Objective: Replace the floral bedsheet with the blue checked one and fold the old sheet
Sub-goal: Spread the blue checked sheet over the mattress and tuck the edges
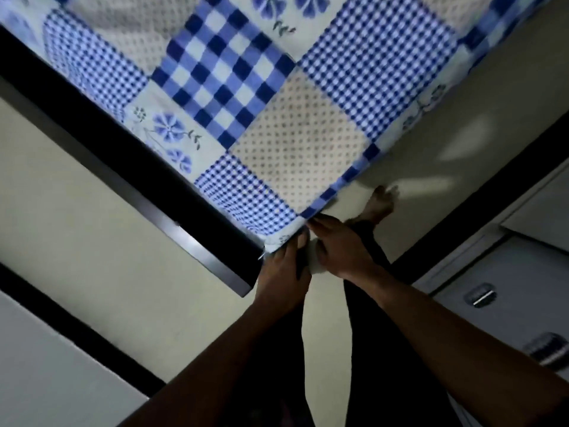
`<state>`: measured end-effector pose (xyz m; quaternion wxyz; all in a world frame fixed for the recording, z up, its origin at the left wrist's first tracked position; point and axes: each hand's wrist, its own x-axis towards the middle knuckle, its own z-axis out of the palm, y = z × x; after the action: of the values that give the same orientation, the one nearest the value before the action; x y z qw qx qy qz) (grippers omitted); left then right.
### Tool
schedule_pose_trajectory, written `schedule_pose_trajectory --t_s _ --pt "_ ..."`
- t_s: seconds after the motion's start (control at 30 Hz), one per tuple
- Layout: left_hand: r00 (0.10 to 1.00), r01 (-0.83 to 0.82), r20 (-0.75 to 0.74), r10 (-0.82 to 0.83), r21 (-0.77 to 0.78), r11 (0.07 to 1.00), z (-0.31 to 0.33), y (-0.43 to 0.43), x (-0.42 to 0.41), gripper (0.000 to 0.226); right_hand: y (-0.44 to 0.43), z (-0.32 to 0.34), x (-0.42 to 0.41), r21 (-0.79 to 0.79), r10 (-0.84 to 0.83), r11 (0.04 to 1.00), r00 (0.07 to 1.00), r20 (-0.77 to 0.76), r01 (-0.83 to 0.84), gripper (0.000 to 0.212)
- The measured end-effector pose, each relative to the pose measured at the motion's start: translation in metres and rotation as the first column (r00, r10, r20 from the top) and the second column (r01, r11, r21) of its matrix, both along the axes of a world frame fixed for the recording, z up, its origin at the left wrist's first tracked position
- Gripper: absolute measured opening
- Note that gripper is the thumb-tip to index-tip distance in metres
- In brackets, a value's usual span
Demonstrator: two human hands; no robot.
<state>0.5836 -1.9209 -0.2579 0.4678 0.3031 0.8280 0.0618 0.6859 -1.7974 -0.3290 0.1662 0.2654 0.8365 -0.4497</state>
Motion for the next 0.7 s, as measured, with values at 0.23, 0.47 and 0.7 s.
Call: schedule_pose_trajectory --t_s 0.23,0.47,0.7 --pt "0.964 0.142 -0.226 -0.142 -0.016 0.990 -0.029 -0.005 0.007 0.074 -0.026 -0.002 -0.009 0.332 0.126 0.939 0.987 -0.099 -0.087 0.052" --pt "0.966 0.033 -0.253 -0.055 -0.093 0.995 -0.053 -0.030 -0.008 0.076 -0.039 -0.014 -0.004 0.477 0.191 0.853 0.977 0.093 -0.212 0.056" --pt "0.958 0.081 -0.274 -0.087 -0.033 0.996 -0.074 -0.029 -0.052 0.086 -0.050 -0.037 -0.016 0.603 0.066 0.794 0.997 0.040 -0.077 0.041"
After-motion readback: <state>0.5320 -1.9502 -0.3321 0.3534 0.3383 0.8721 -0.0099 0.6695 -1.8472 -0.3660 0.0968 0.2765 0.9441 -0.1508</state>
